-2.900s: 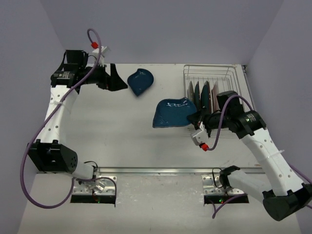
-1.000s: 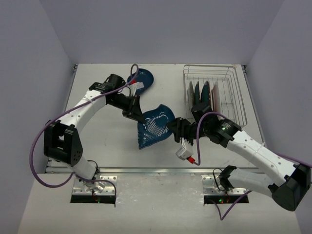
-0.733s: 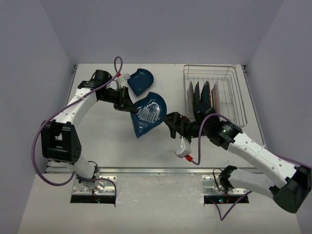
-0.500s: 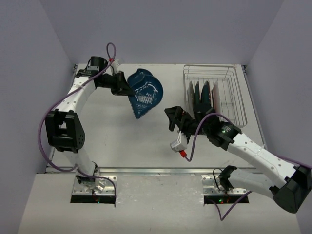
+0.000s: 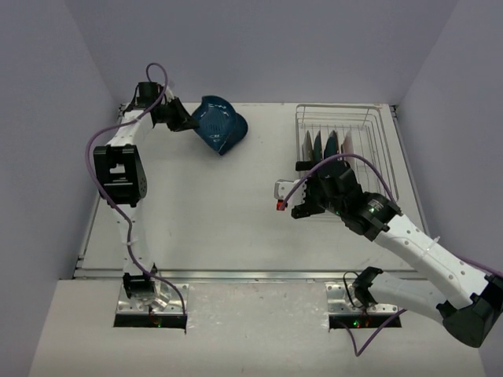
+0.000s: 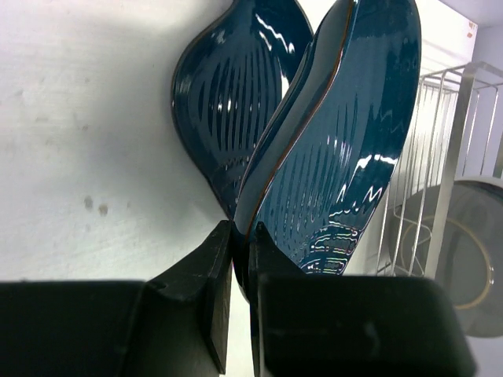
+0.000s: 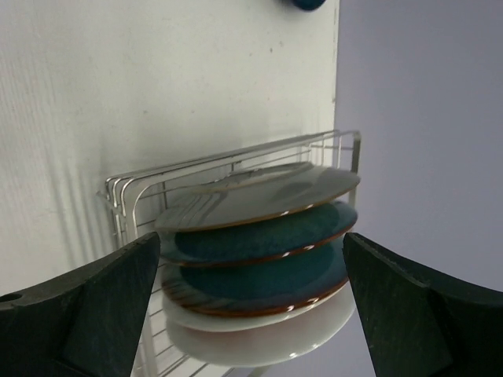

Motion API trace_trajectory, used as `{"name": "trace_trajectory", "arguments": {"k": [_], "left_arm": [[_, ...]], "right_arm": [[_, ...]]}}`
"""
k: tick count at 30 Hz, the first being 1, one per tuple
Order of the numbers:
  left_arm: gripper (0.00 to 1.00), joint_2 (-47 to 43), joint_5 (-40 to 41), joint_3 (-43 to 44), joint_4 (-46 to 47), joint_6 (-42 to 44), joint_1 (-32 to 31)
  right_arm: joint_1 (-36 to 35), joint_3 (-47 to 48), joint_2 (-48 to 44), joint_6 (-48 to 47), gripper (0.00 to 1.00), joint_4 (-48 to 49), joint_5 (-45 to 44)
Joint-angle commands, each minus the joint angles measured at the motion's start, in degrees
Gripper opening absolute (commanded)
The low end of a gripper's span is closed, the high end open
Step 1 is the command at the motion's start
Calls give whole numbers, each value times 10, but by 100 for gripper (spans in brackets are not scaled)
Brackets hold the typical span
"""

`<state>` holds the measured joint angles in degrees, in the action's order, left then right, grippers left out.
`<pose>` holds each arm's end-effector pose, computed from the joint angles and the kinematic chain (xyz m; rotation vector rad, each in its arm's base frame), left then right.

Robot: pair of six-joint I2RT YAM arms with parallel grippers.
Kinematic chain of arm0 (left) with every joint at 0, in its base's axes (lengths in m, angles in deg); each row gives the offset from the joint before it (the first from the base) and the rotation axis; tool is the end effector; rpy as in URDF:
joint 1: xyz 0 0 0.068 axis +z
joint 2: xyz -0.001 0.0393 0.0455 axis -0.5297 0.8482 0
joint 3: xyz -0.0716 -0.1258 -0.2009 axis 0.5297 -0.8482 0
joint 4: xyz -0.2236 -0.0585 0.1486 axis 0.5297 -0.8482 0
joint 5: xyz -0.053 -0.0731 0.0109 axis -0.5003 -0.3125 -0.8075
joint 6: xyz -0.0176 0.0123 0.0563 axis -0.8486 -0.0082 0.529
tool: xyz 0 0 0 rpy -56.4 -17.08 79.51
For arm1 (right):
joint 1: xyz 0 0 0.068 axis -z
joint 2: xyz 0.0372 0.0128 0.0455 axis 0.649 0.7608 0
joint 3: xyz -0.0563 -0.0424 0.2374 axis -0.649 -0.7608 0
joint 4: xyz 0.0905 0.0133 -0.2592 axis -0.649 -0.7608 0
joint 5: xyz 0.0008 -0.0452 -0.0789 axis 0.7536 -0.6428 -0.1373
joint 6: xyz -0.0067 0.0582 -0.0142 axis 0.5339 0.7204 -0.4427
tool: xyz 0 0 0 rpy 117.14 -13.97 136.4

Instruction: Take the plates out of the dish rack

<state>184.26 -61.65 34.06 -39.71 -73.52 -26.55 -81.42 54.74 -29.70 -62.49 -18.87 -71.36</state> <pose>0.5040 0.0220 0.2056 -0.2548 2.3356 -0.8687 0.1949 0.1611 0.2837 -1.5455 1.4853 -0.2979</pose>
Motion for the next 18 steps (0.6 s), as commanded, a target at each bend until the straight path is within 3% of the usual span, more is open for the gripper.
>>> {"name": "trace_trajectory", "arguments": {"k": [1,8,18], "left_arm": [[0,20,-38,85,84,-46,-24],[0,94,-14,125,126,-85,-31],[0,175,-36,189,139,-80,-25]], "right_arm": [[6,35,-6,152,99,-38,-68],[19,62,1,219,99,-86,-92],[69,113,21,221,99,-117,-84]]}}
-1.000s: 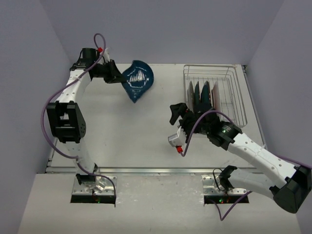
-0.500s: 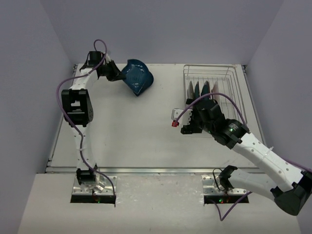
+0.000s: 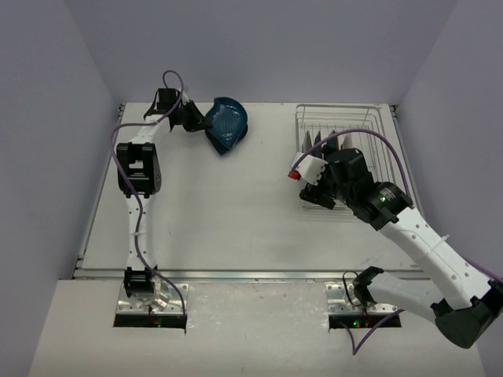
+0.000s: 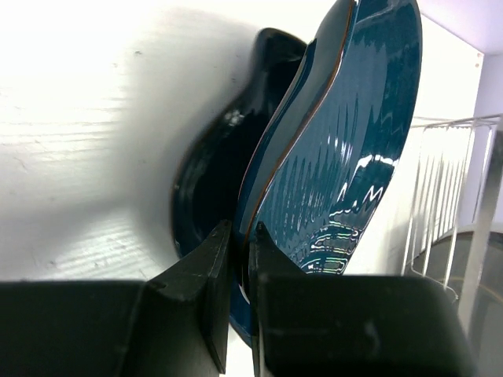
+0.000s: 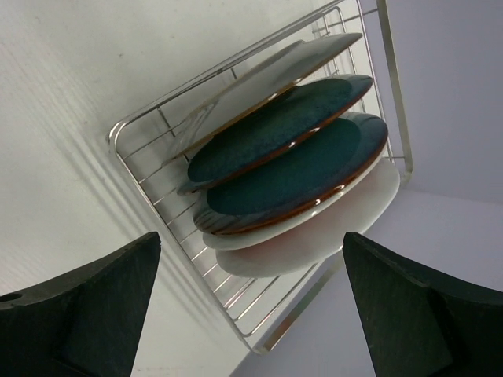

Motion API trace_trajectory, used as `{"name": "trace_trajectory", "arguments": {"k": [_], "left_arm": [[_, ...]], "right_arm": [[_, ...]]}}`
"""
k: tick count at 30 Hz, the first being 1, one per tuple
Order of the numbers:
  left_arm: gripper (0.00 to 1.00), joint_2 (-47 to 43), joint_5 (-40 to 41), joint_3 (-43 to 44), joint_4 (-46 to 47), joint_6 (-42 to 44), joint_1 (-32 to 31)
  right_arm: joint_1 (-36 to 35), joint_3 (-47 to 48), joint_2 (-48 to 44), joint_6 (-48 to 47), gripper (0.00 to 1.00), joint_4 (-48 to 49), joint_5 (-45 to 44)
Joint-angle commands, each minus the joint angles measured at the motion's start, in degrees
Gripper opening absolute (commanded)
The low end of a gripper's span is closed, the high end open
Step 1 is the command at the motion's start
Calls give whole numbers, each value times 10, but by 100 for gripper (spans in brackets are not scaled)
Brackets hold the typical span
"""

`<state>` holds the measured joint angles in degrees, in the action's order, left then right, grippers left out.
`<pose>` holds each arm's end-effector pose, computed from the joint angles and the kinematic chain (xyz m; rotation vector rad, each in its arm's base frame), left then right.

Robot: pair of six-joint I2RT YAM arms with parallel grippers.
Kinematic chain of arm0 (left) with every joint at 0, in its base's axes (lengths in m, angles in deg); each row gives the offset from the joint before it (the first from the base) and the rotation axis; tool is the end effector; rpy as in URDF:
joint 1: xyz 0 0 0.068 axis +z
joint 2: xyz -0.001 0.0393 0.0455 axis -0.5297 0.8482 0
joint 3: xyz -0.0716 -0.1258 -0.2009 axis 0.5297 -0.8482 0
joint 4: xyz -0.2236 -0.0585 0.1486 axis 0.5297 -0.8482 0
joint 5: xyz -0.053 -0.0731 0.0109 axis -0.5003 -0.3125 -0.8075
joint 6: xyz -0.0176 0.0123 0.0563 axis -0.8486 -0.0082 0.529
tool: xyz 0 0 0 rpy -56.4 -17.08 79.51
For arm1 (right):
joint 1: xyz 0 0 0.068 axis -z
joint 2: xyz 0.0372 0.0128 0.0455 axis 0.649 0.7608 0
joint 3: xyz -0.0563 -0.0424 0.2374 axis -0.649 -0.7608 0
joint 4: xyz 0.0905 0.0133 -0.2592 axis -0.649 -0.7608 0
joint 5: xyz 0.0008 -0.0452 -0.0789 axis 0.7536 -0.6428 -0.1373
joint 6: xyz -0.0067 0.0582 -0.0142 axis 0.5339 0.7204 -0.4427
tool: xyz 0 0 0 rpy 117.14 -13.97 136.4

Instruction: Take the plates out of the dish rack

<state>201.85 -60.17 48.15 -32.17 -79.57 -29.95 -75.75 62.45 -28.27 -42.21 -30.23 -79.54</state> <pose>0.5597 -0.0050 0.1428 -0.2889 2.3001 -0.9099 0.2074 0.1317 0.3078 -1.1505 1.8887 -0.3128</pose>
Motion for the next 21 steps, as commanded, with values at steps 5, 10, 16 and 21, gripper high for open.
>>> {"name": "trace_trajectory", "arguments": {"k": [5,10,16,21], "left_arm": [[0,15,-73,67,52,0,17],[0,20,-88,77,22,28,20],[4,23,-104,84,-12,60,22],[22,22,-109,78,-16,65,21]], "right_arm": [[15,33,14,16,99,-3,10],[15,36,25,13,99,-3,22],[16,36,32,11,99,-3,28],[18,38,32,20,99,-2,25]]}}
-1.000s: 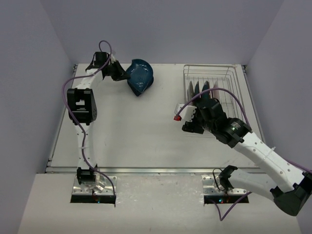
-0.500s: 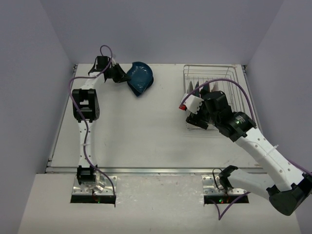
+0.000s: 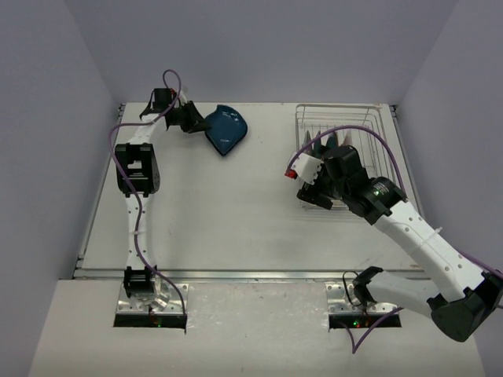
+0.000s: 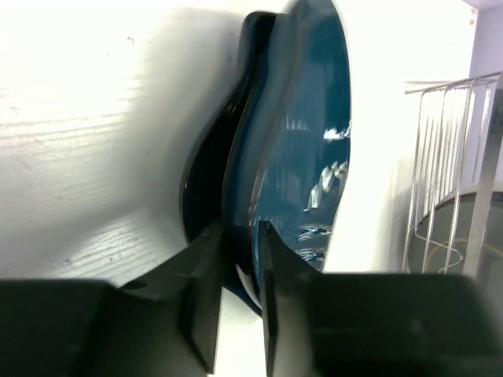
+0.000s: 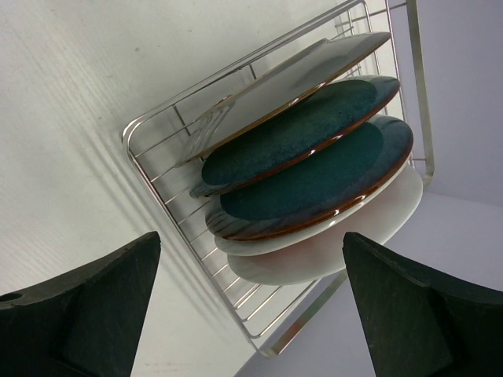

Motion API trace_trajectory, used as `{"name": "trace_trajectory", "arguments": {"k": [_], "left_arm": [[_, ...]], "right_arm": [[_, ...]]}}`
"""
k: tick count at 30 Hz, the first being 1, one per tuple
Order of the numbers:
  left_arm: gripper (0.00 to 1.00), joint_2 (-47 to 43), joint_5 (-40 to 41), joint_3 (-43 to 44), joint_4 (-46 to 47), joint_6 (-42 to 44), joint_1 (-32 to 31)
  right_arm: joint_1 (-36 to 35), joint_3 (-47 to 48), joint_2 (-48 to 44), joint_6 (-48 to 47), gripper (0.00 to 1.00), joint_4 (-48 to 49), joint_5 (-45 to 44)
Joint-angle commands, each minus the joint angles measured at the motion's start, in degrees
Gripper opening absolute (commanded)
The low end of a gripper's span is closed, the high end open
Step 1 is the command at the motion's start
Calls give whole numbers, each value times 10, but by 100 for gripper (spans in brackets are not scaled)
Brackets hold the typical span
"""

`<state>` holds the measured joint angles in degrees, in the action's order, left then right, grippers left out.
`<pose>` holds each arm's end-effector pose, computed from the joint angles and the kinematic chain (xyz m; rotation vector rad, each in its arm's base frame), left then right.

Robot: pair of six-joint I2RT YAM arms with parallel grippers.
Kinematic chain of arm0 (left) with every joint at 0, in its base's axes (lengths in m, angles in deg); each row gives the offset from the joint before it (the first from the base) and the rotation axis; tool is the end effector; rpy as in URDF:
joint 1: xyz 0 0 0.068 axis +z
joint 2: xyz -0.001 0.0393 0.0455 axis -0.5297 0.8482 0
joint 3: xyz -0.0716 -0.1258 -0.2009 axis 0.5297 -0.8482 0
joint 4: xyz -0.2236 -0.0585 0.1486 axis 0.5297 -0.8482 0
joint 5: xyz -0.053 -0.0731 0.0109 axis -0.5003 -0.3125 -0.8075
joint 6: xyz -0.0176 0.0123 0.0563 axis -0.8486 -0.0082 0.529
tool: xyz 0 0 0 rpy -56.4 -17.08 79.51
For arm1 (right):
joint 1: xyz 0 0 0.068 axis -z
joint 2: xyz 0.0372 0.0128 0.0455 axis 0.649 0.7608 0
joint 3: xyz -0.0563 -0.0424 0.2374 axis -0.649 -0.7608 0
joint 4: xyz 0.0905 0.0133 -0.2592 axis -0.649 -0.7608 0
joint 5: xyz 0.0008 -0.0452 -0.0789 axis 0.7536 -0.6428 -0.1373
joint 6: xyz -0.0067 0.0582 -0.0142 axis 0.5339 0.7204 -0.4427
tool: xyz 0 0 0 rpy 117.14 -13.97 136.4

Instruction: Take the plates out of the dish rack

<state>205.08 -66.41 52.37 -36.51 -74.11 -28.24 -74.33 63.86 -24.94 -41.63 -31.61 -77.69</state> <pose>0.5614 0.0079 0.1337 -0.1821 2.3243 -0.9838 0.2181 0.1332 0.3006 -1.1721 1.9459 -0.2918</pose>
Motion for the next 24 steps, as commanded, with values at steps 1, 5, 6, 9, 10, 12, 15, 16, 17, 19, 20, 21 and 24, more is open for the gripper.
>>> {"name": "trace_trajectory", "arguments": {"k": [1,5,6,9,10,12,15,16,17,19,20,21,24], "left_arm": [[26,-12,-46,35,27,11,4],[49,-21,-38,34,27,13,4],[54,-26,-36,35,27,13,4],[73,-46,-23,47,27,19,4],[79,-58,-19,51,27,22,4],[95,-80,-1,60,27,30,4],[100,-156,82,51,25,87,-2],[100,-189,123,36,26,117,-7],[100,-222,166,17,28,149,-15],[100,-297,245,-36,36,217,-30],[100,-339,259,-54,41,250,-31],[100,-368,274,-83,44,264,-31],[100,-432,304,-157,38,273,-31]], "right_arm": [[7,25,0,18,99,11,6],[27,37,3,49,99,16,10],[36,44,6,62,99,17,12],[74,71,18,112,99,17,25],[96,80,24,131,99,17,32],[126,102,33,181,99,17,54],[185,123,51,257,99,17,91],[204,126,57,280,99,16,107],[223,128,64,300,99,16,125],[265,132,84,340,99,16,146],[290,132,90,352,98,16,176],[309,134,103,368,96,16,199],[361,143,143,403,88,16,262]]}}
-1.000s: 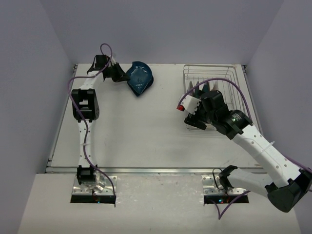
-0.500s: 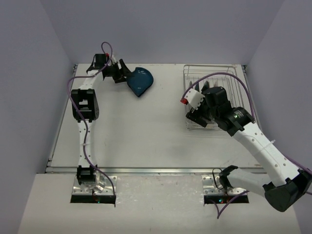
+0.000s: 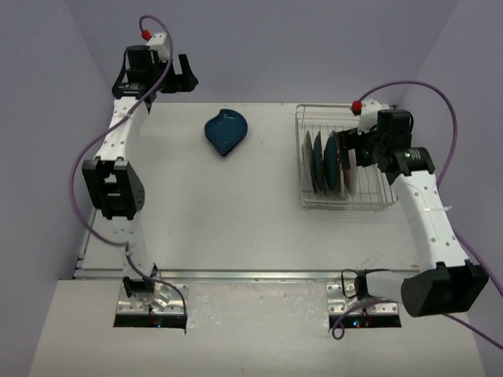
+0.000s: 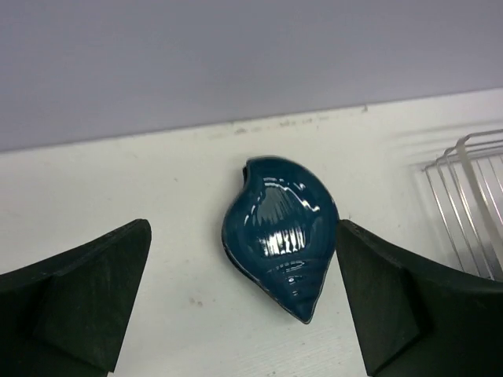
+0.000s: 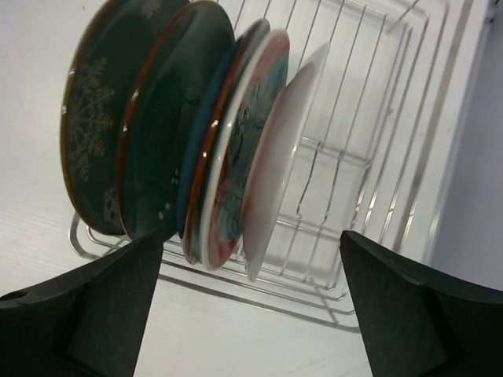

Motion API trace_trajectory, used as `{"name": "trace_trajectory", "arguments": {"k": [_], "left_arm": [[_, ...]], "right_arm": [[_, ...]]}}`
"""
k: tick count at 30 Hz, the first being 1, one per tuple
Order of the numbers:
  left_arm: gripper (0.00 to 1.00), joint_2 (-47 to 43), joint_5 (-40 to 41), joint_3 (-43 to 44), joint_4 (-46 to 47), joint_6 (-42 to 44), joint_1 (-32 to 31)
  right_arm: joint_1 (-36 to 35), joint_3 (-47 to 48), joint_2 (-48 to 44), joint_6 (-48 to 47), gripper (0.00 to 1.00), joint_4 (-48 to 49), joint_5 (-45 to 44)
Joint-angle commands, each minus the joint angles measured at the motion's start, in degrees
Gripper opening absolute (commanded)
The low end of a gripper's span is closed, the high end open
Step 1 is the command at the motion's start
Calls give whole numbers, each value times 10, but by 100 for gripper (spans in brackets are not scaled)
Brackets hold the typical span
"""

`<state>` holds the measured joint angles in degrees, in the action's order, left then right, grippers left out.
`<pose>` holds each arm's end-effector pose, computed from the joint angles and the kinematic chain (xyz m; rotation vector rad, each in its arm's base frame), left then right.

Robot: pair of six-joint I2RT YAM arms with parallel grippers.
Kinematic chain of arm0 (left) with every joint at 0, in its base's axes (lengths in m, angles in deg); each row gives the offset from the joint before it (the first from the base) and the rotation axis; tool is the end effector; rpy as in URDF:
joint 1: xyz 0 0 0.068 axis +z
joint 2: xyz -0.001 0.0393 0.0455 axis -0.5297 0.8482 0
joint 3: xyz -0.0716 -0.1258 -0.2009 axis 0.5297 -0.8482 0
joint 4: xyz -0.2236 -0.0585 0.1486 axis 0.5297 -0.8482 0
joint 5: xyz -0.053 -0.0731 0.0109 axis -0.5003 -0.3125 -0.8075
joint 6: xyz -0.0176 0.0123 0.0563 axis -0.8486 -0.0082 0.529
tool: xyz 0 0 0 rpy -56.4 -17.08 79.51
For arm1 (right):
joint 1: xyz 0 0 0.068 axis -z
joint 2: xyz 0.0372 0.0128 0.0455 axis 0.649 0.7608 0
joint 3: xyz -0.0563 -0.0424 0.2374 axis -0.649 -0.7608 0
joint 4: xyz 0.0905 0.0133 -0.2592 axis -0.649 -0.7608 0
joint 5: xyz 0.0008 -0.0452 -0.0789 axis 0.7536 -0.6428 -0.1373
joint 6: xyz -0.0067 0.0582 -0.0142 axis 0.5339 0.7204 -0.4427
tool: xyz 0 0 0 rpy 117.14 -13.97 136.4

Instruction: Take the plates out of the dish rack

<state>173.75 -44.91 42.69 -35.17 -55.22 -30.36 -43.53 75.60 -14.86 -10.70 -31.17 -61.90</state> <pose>0.4894 -0.0004 0.3516 0.1285 1.9508 -0.3389 0.2952 0.0171 0.3273 -0.1507 2.2392 0.0227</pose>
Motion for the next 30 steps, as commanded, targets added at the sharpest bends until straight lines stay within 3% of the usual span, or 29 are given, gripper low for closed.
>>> {"name": "trace_trajectory", "arguments": {"k": [1,3,11,23,30], "left_arm": [[100,-140,86,-82,12,90,-10],[100,-188,74,-133,-17,106,-10],[100,-296,79,-286,-18,121,-10],[100,-296,98,-283,-58,117,-10],[100,-282,92,-277,-80,113,-9]], "right_arm": [[69,31,55,95,84,11,124],[100,44,84,93,77,11,149],[110,72,138,77,70,-1,203],[113,70,202,43,54,-11,185],[127,101,219,68,28,-54,251]]}}
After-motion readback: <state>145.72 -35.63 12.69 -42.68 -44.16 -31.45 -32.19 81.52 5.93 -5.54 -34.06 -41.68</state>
